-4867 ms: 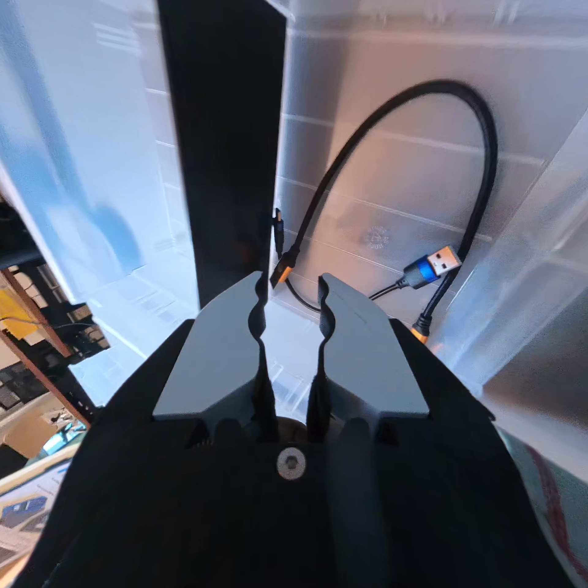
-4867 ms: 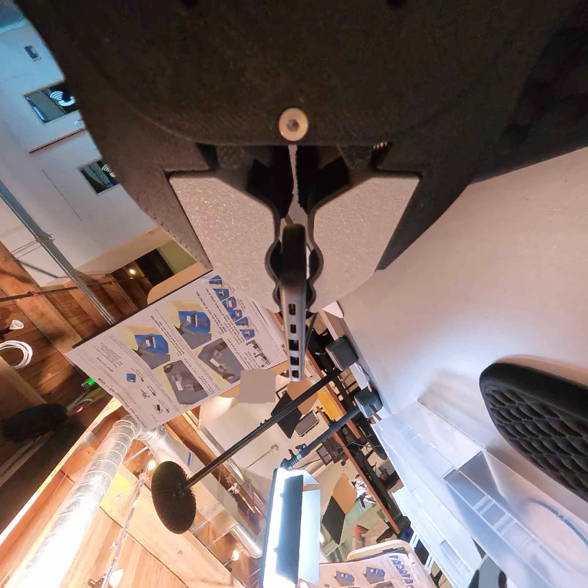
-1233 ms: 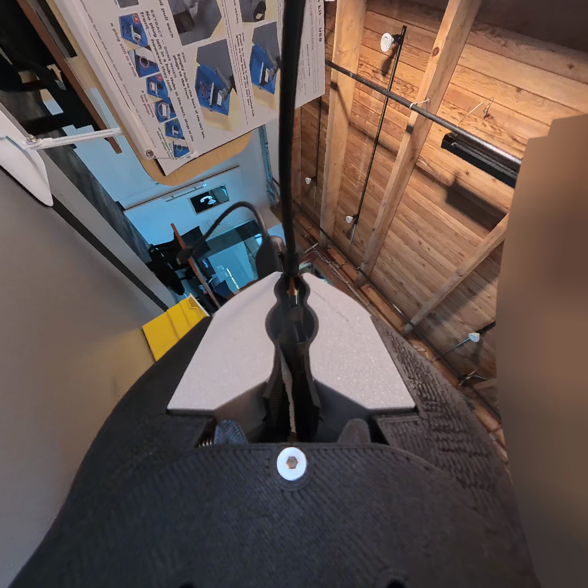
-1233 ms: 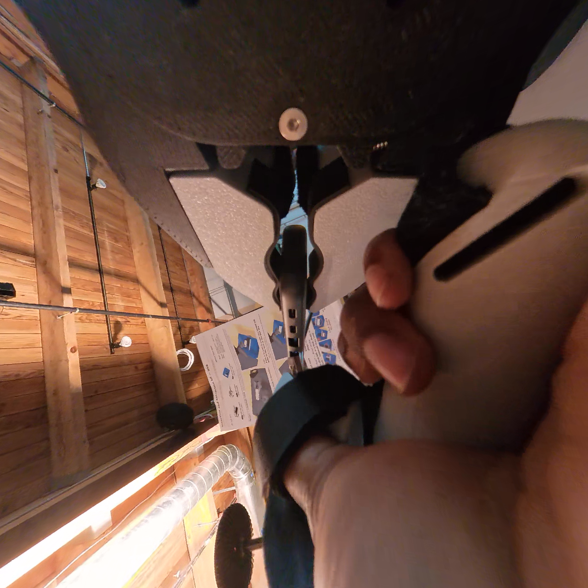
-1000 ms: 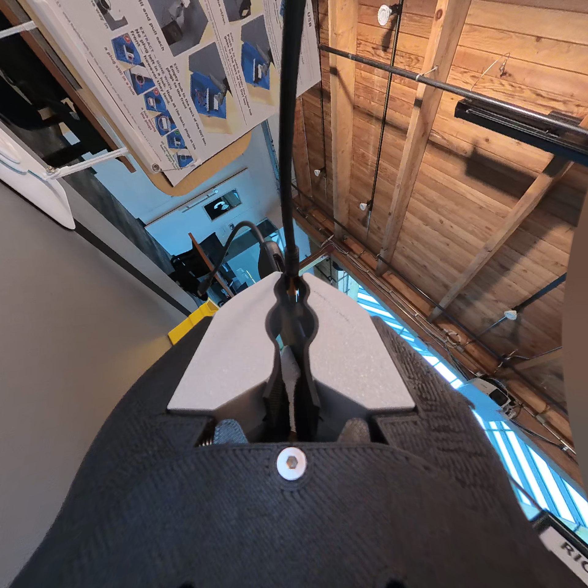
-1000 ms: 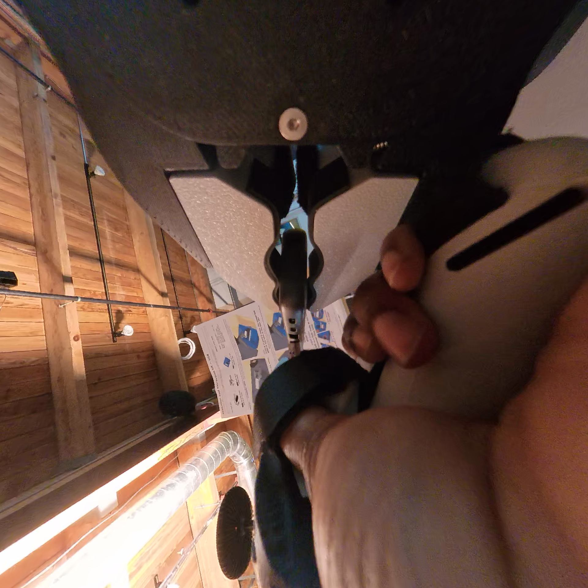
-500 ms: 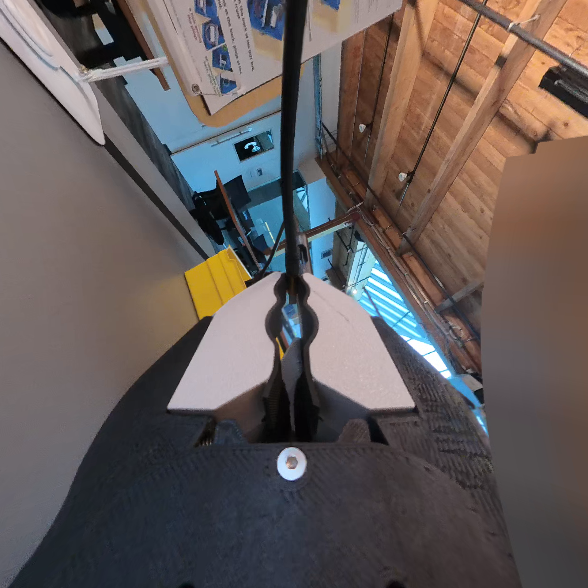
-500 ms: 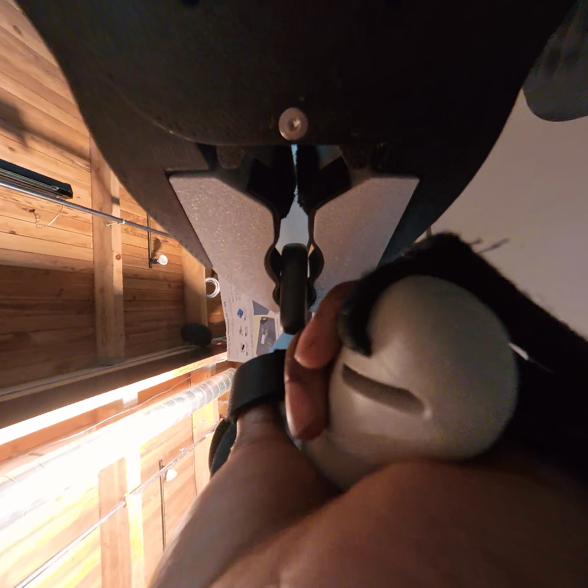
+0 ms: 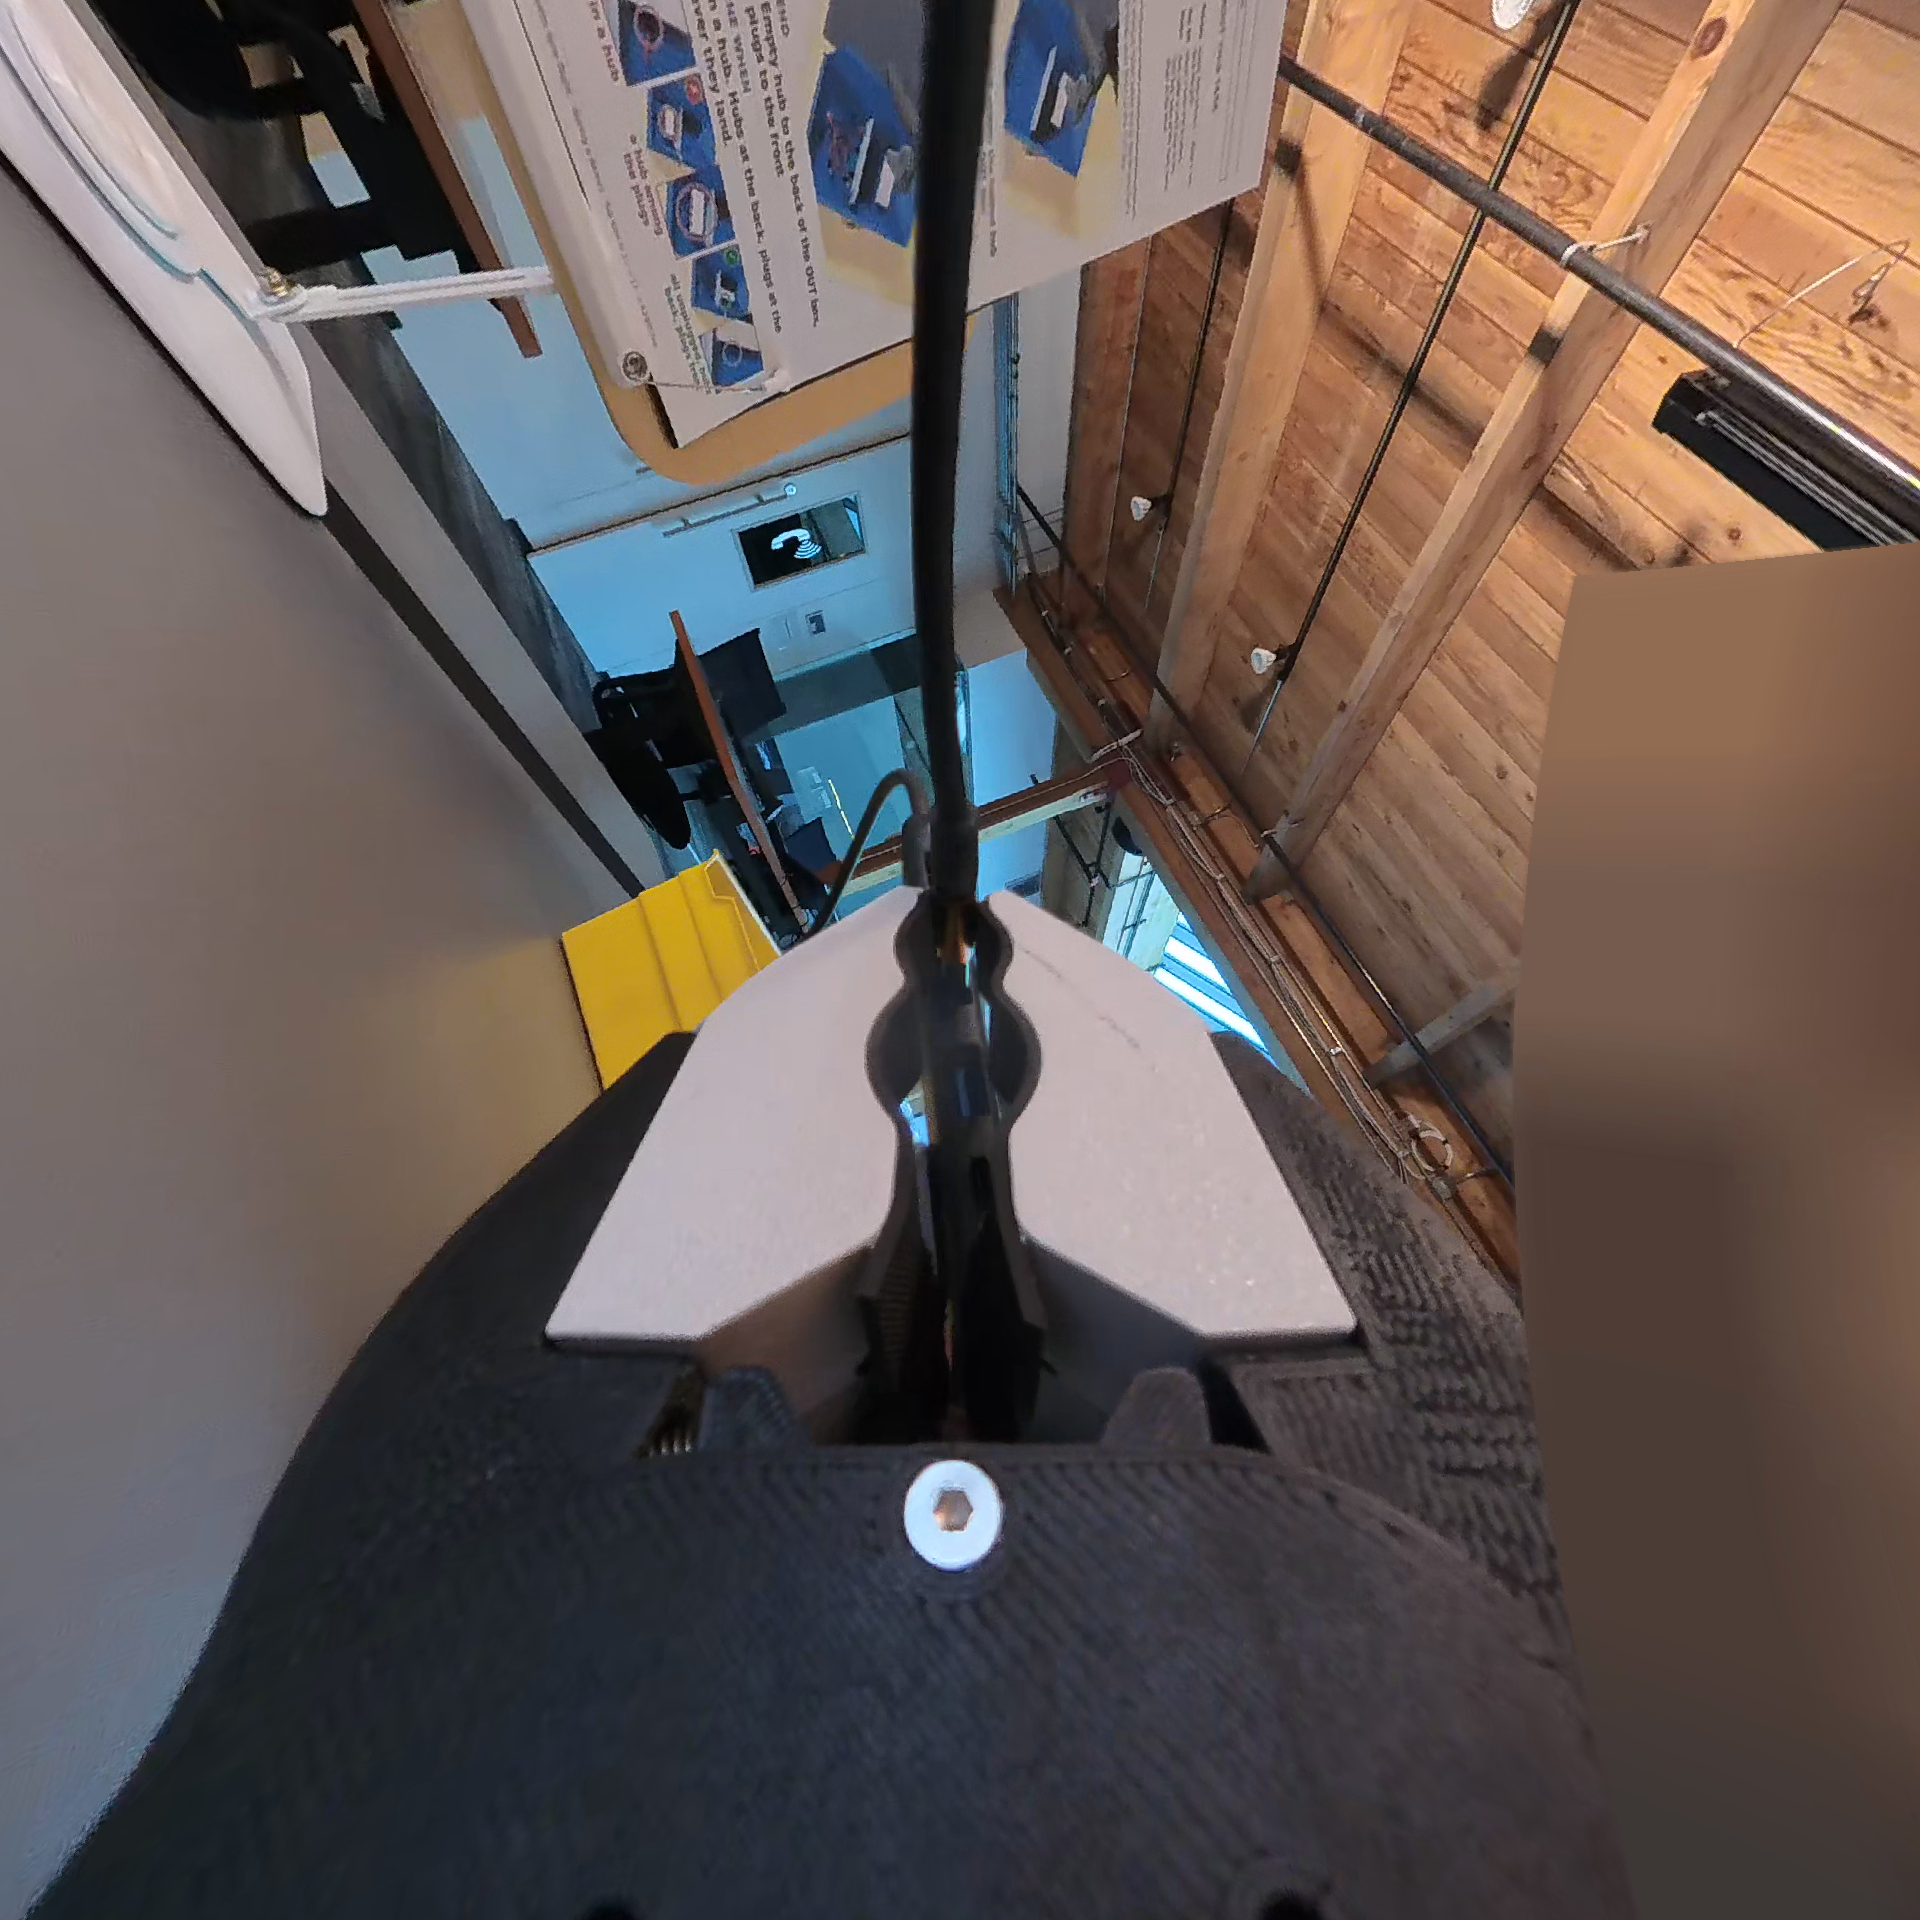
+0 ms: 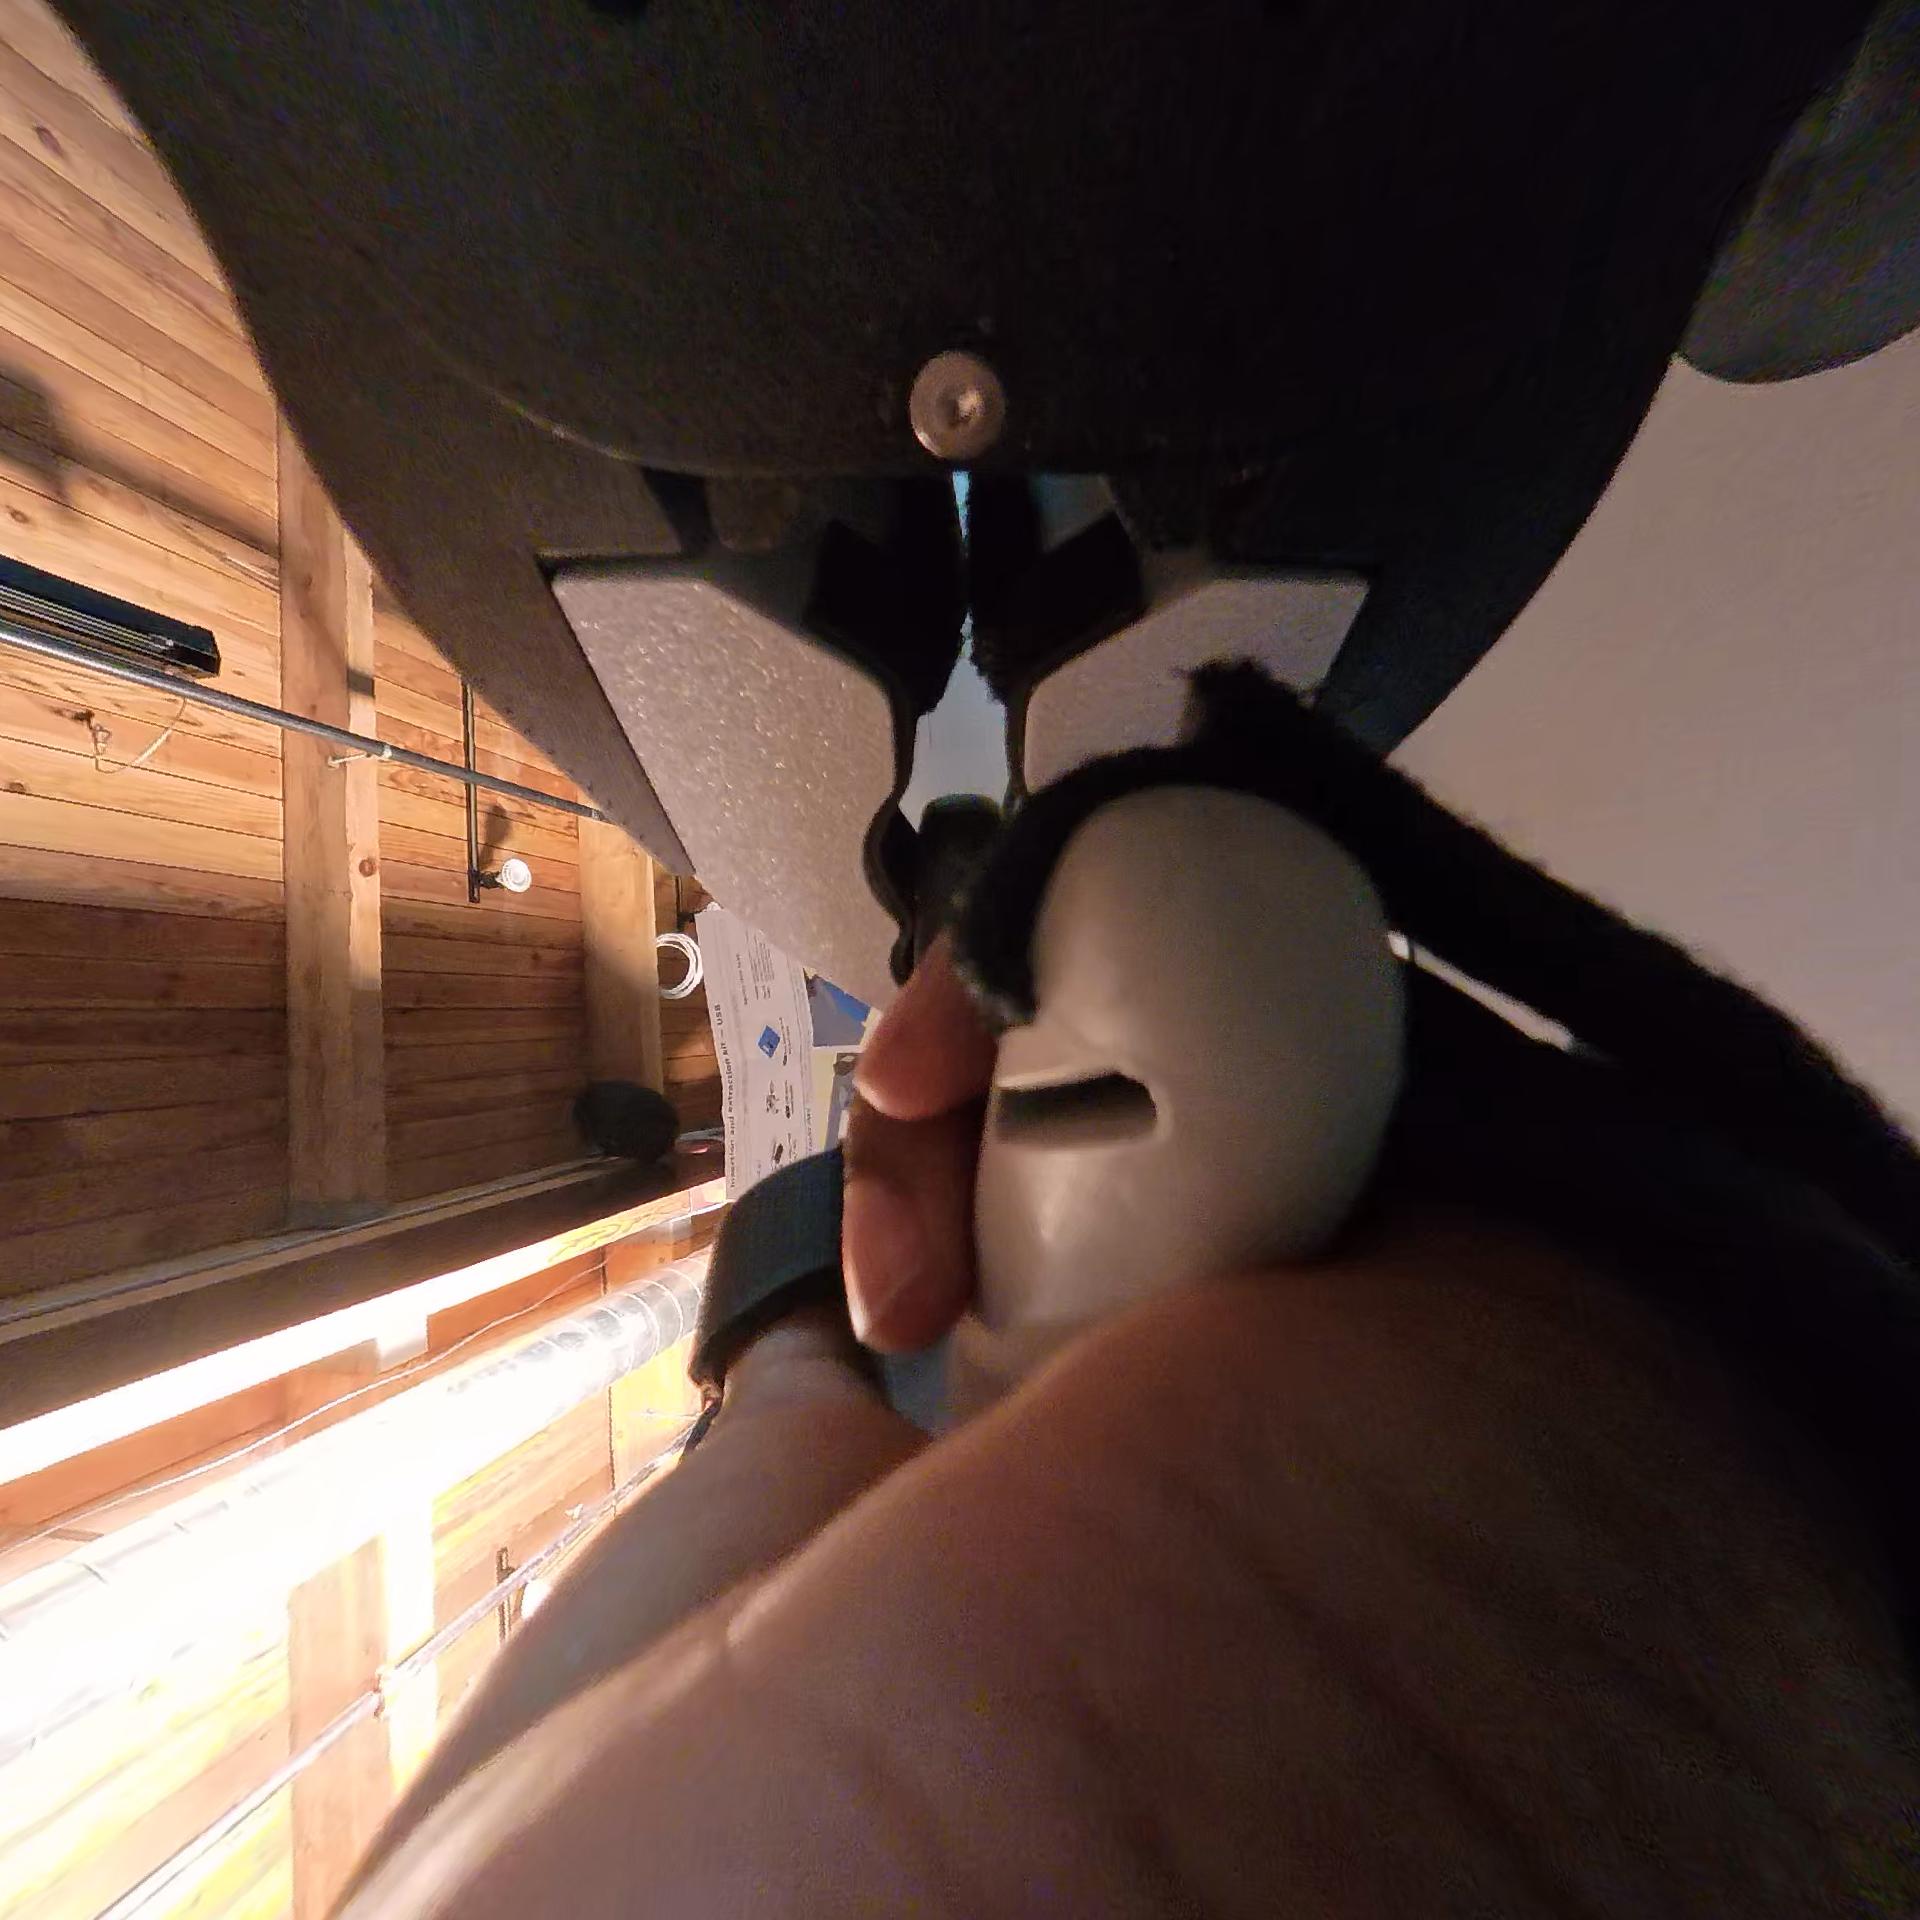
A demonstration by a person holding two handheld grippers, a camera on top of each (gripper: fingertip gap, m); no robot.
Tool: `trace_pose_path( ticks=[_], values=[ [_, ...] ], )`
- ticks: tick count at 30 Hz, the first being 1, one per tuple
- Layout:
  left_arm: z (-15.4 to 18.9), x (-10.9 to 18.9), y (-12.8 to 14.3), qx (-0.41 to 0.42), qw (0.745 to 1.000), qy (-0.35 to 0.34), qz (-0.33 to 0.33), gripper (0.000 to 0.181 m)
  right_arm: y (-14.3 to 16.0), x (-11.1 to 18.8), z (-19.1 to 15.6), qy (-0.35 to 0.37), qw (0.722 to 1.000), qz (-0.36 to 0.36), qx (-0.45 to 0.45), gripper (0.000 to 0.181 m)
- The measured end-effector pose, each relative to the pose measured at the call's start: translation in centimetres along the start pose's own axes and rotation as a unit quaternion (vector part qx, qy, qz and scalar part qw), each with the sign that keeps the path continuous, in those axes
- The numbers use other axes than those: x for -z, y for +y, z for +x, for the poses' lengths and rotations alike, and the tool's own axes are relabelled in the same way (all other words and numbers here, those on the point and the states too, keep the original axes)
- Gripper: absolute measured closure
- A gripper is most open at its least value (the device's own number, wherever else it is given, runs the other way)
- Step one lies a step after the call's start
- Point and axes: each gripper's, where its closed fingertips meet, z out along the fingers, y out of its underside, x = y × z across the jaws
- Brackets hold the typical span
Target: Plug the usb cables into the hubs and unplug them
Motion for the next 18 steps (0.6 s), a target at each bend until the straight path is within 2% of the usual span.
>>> trace_pose_path(
  ticks=[9,18],
  values=[
    [0.12,0.0,0.75,-0.019,0.999,-0.009,-0.024,0.173,-0.35,0.07,-0.57,-0.015,0.999,0.024,0.018,0.172],
    [0.18,0.06,-0.1,-0.043,0.999,-0.011,0.0,0.174,-0.25,-0.11,-0.12,-0.002,1.0,0.003,0.008,0.17]
  ],
)
